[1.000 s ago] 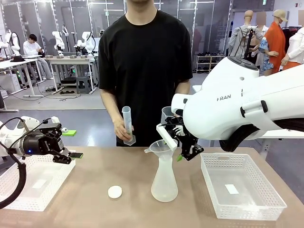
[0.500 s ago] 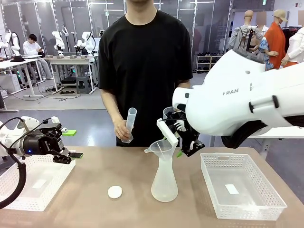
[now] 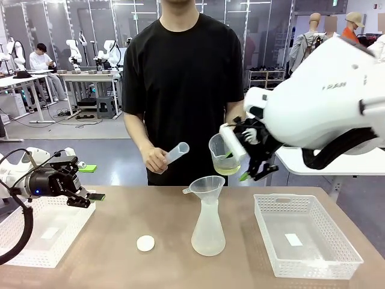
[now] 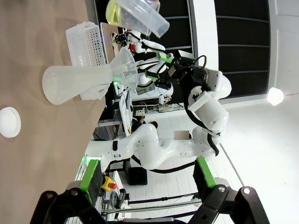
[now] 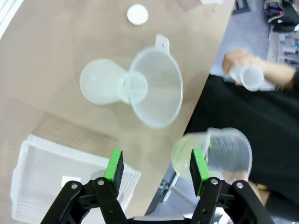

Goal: Prepare the solutions needed for the experiment.
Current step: Once the solution is in the Big flask , pick up the Plastic Funnel and place it back into the right Organizing basket.

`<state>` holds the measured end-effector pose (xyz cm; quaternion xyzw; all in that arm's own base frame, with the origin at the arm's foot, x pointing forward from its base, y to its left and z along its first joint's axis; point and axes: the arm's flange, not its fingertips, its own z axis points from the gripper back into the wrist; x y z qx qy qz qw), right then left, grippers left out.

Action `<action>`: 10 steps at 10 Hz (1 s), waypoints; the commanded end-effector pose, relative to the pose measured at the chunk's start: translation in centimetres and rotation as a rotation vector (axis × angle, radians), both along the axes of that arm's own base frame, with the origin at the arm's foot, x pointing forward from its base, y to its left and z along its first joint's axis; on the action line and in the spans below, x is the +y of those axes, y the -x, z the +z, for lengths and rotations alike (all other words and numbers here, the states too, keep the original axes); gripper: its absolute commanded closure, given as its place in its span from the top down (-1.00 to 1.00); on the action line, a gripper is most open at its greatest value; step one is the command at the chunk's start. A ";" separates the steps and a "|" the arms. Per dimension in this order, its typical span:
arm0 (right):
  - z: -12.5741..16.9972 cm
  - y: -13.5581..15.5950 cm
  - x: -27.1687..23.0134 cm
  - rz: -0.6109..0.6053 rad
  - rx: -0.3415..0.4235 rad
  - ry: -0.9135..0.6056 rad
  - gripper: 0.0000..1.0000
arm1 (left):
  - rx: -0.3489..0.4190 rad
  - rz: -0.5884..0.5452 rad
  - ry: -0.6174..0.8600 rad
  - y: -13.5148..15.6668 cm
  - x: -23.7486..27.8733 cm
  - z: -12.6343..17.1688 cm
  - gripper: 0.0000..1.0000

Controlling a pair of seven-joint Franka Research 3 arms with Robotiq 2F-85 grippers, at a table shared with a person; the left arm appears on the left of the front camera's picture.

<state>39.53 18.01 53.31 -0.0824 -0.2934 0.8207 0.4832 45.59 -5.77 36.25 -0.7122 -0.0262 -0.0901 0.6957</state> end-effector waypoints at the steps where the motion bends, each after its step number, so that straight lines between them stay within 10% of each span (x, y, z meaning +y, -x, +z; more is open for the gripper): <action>1: 1.5 -0.7 -2.6 -0.155 0.073 -0.038 0.44 | -0.003 0.006 0.016 -0.1 -0.1 0.3 1.00; 5: 2.4 -0.4 -5.4 -0.417 0.143 -0.077 0.44 | -0.003 0.006 0.016 -0.1 -0.1 0.3 1.00; 10: 1.6 -1.4 -5.8 -0.317 0.127 -0.064 0.44 | -0.003 0.006 0.016 -0.1 -0.1 0.3 1.00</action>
